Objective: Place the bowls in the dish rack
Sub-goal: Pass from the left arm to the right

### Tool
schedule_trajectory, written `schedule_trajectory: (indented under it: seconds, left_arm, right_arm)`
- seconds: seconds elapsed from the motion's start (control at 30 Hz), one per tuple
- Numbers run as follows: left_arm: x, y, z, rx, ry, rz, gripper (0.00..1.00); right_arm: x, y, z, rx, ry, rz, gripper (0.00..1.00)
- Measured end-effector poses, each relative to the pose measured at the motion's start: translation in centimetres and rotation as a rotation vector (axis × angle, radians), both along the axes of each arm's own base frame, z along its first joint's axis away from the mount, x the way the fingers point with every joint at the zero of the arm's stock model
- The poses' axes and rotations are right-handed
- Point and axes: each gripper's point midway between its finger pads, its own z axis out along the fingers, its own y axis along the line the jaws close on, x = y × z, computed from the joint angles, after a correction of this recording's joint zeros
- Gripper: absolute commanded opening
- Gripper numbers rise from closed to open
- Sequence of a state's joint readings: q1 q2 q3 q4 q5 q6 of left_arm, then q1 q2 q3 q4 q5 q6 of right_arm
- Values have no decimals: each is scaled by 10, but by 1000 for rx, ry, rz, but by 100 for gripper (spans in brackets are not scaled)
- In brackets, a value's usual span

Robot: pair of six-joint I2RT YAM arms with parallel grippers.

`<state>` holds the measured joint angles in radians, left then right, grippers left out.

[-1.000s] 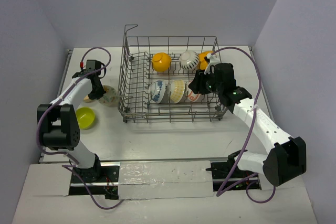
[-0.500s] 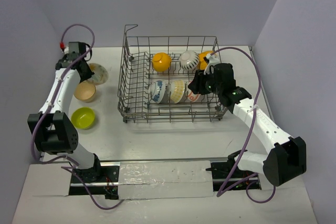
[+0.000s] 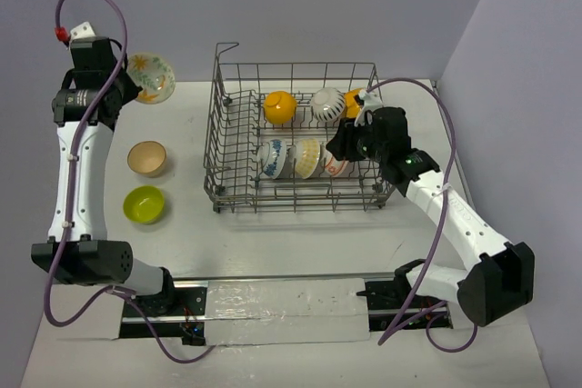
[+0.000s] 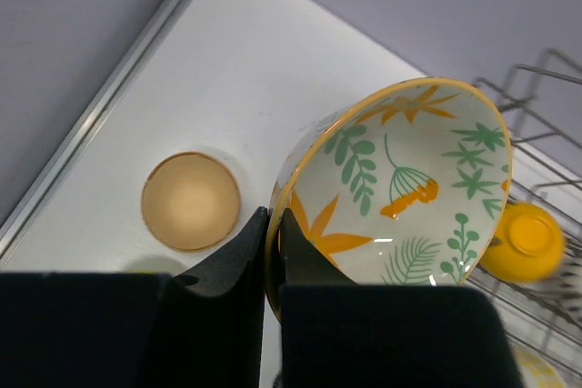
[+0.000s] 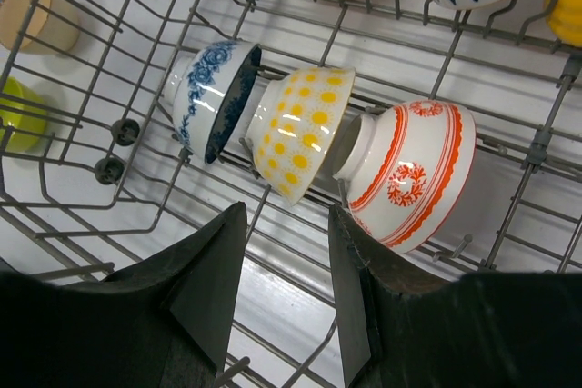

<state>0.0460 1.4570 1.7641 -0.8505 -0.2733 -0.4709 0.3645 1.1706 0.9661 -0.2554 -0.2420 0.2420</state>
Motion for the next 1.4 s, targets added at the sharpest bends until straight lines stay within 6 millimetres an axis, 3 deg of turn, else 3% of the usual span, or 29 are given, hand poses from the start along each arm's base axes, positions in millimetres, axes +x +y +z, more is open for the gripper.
schedule_trajectory:
  seconds: [0.17,0.33,0.43,0.57,0.77,0.93,1.13,1.23,1.4]
  left_arm:
    - [-2,-54,40,-17,-80,-169,0]
    - [-9,-124,64,-43,-112,-384,0]
    - [-10,-167,70,-56,-124,-502,0]
    - [-10,-226,49,-62,-66,-654,0]
    - [-3,-294,-27,-71,123,-839,0]
    - [-9,-309,-79,-73,253,-900,0]
    - [-18,-323,-82,-79,258,-955,0]
    - [-22,-329,-83,-72,261,-980,0]
    - [-29,-337,-84,-65,264,-1015,0]
  right_arm:
    - [3,1,18,0,-32,-7,49]
    - [-4,-4,22,-33,-28,-27,49]
    - [-6,-10,35,-46,-50,-44,49]
    - [-15,-17,55,-44,-108,-55,49]
    - [-38,-20,95,-75,-236,-50,50]
    - [-63,-6,121,-105,-364,29,52]
    - [-68,37,135,-205,-448,163,53]
    - [-67,61,111,-276,-424,237,53]
    - [-53,81,77,-382,-357,293,53]
